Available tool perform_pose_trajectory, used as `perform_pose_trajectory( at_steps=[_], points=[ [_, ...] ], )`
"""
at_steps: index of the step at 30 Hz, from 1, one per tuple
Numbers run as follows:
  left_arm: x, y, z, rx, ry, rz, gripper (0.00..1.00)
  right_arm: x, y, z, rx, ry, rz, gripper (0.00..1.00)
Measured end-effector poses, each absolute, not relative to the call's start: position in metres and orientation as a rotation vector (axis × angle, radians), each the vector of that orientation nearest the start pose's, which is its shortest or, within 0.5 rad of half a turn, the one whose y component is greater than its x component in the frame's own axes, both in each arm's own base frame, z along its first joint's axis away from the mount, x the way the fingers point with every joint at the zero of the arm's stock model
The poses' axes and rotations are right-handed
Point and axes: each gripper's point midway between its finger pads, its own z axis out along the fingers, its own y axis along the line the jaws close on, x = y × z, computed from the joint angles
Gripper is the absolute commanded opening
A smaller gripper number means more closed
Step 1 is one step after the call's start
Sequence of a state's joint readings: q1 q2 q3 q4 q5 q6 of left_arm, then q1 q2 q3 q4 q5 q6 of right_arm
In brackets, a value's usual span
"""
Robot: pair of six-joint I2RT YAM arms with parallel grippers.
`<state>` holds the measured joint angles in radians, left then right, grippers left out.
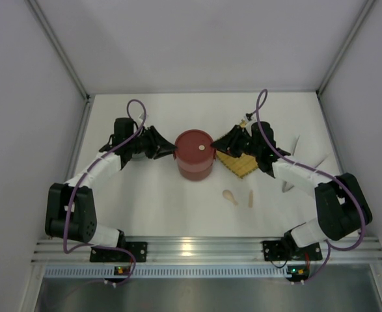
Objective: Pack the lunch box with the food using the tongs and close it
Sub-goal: Adjust the packing box at the center of the board.
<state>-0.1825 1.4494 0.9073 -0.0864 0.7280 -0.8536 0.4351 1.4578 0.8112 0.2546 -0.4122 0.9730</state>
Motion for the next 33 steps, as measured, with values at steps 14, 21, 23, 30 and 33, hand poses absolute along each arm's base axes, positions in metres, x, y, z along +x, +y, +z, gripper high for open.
perform_pose_trajectory(
  at_steps=[14, 21, 23, 30, 33],
  points=[
    [0.335, -0.203, 0.170, -0.349, 2.328, -1.333, 0.26, 0.330, 0.269, 0.170, 0.284, 2.174, 1.269, 0.27],
    [0.337, -0.202, 0.171, -0.359, 2.326, -1.326, 0.27, 0.327, 0.269, 0.171, 0.283, 2.180, 1.269, 0.26],
    [0.339, -0.202, 0.171, -0.364, 2.326, -1.320, 0.27, 0.326, 0.269, 0.171, 0.283, 2.185, 1.269, 0.26],
    [0.340, -0.202, 0.171, -0.368, 2.325, -1.312, 0.27, 0.322, 0.270, 0.171, 0.292, 2.199, 1.273, 0.25],
    [0.341, -0.202, 0.171, -0.369, 2.325, -1.309, 0.27, 0.320, 0.270, 0.170, 0.294, 2.209, 1.270, 0.25]
  ],
)
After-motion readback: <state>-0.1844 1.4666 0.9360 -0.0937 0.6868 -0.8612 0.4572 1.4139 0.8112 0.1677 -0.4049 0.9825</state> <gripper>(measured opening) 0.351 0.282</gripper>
